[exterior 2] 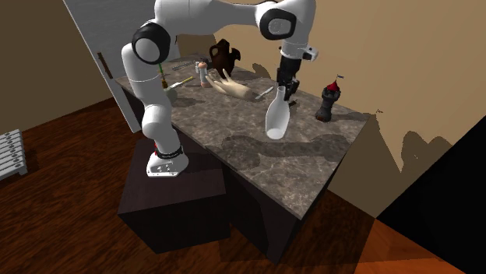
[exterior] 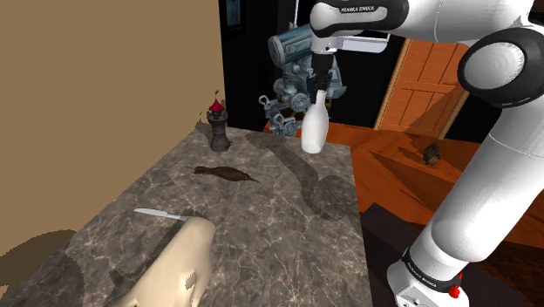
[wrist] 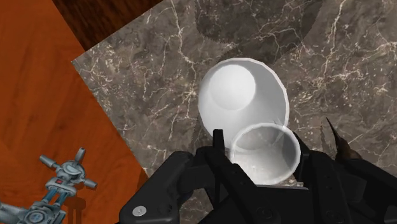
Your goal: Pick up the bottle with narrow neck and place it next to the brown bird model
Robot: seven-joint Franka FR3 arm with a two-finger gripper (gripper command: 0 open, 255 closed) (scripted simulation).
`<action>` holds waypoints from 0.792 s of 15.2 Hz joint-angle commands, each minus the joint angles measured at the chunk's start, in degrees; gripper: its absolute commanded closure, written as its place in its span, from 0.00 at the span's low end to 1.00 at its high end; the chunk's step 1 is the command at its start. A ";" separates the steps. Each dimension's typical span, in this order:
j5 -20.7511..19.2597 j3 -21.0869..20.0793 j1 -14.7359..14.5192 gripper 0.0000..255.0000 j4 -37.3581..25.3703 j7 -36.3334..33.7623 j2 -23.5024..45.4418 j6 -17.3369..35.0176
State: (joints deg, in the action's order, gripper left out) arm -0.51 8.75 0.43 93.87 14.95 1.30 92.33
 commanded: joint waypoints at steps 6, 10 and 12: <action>0.76 -4.42 -4.87 1.00 -6.20 -9.32 5.02 -1.22; 0.73 -4.42 -4.90 1.00 -2.48 -9.35 4.55 2.02; 0.72 -4.43 -4.91 1.00 -0.75 -9.36 4.40 3.61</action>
State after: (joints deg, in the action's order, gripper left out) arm 0.21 4.36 -4.44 92.37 5.68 5.72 95.15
